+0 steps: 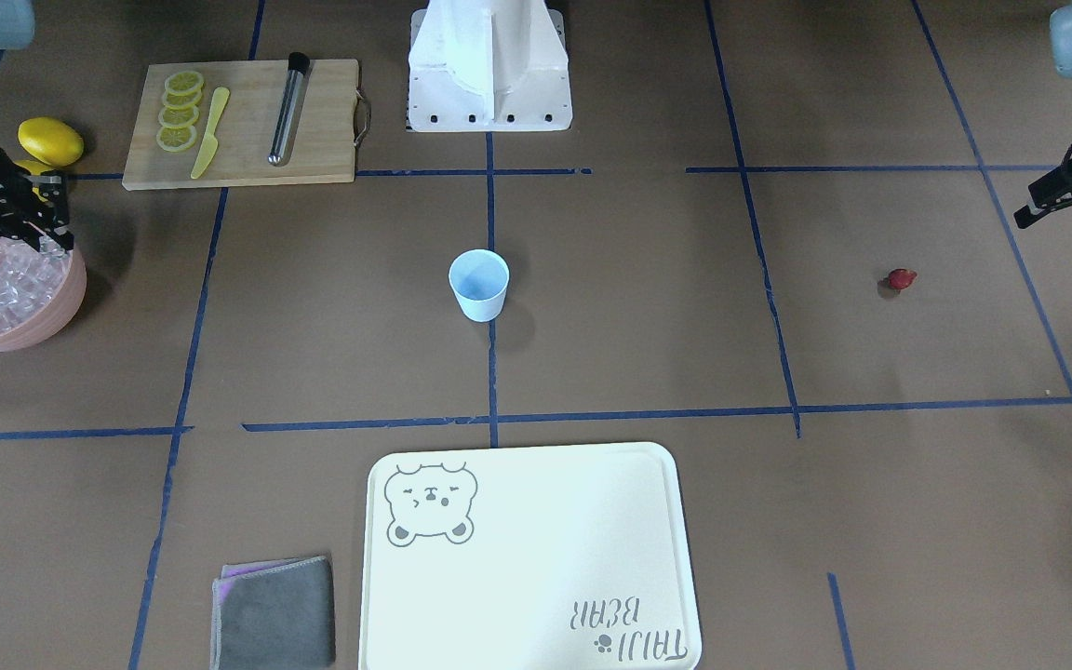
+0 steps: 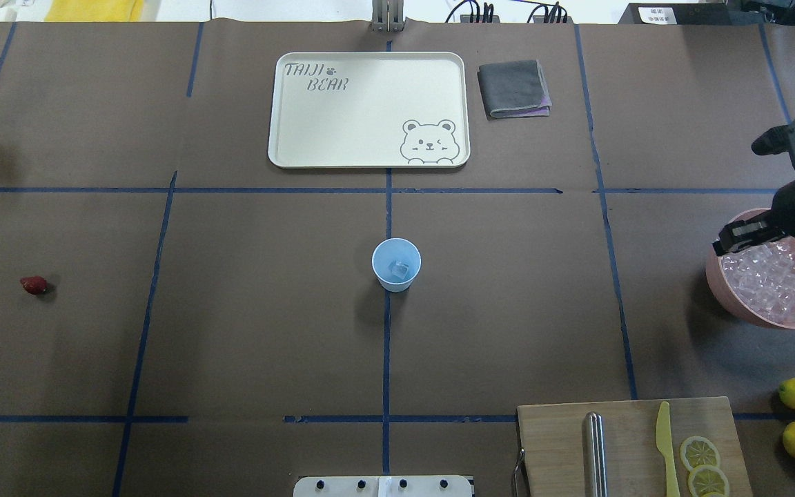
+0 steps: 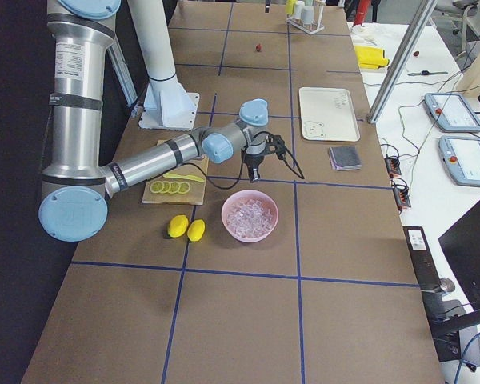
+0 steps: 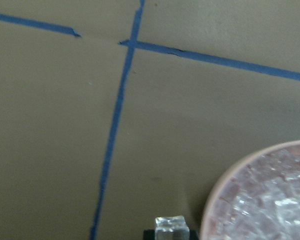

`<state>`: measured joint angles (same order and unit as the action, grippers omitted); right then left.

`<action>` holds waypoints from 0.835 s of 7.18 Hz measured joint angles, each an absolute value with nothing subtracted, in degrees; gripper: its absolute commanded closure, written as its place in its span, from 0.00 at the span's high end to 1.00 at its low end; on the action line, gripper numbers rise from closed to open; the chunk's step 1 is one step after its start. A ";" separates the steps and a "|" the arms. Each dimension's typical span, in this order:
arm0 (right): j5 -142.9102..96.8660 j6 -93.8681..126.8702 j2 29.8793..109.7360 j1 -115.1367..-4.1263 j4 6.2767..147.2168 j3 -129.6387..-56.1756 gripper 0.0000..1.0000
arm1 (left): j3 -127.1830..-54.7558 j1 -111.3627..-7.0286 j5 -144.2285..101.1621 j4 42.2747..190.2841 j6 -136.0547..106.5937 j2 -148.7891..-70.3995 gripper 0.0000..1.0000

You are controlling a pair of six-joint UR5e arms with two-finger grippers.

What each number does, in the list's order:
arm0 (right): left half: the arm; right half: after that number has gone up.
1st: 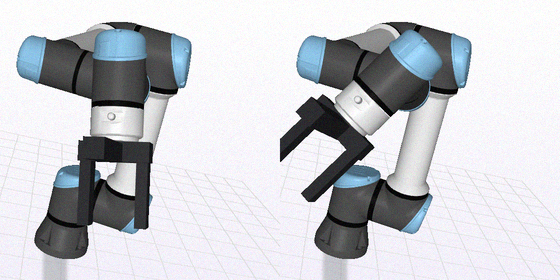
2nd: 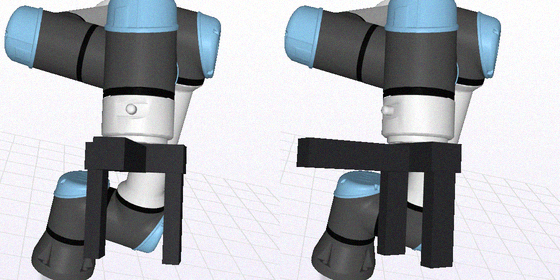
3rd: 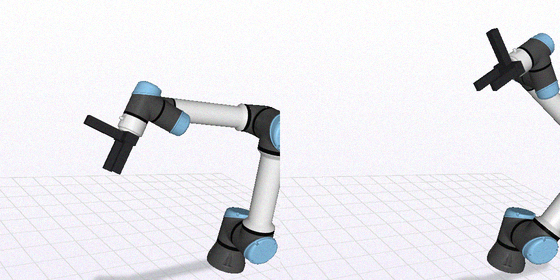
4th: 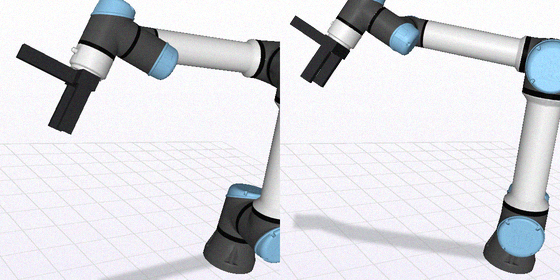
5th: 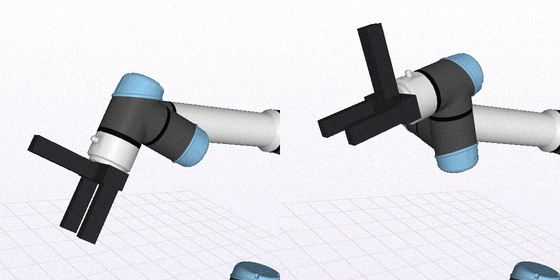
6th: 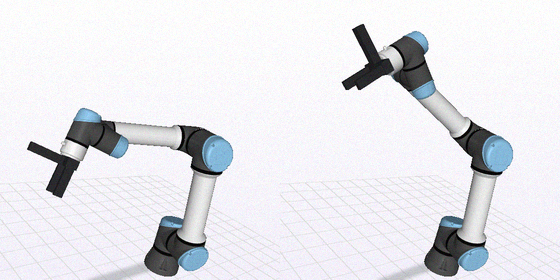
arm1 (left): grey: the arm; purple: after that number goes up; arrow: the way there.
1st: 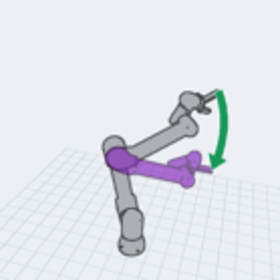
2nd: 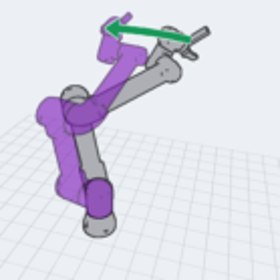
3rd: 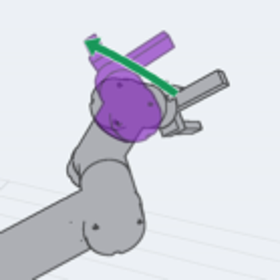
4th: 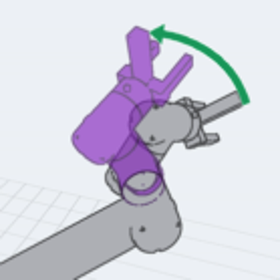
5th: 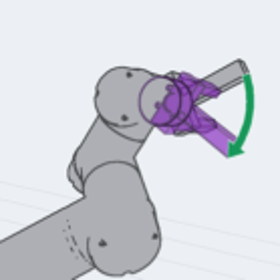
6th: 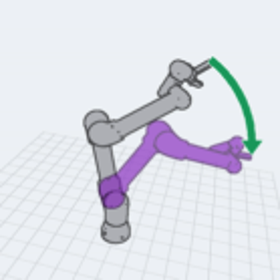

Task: Put ice and strawberries in cup

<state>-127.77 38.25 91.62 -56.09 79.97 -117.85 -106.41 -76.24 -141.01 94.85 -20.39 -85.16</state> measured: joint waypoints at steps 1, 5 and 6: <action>-128.13 47.61 86.05 -53.13 80.03 -117.97 0.00 | -106.42 -76.23 -141.09 94.87 -20.39 -85.17 1.00; -119.60 78.09 60.42 -37.61 80.32 -108.29 0.00 | -106.43 -76.20 -141.23 94.97 -20.29 -84.93 1.00; -116.56 81.52 55.77 -34.70 80.17 -104.33 0.00 | -106.42 -76.18 -141.26 95.01 -20.27 -84.69 1.00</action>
<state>-116.56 81.52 55.77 -34.70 80.17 -104.33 -106.42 -76.18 -141.26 95.01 -20.27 -84.69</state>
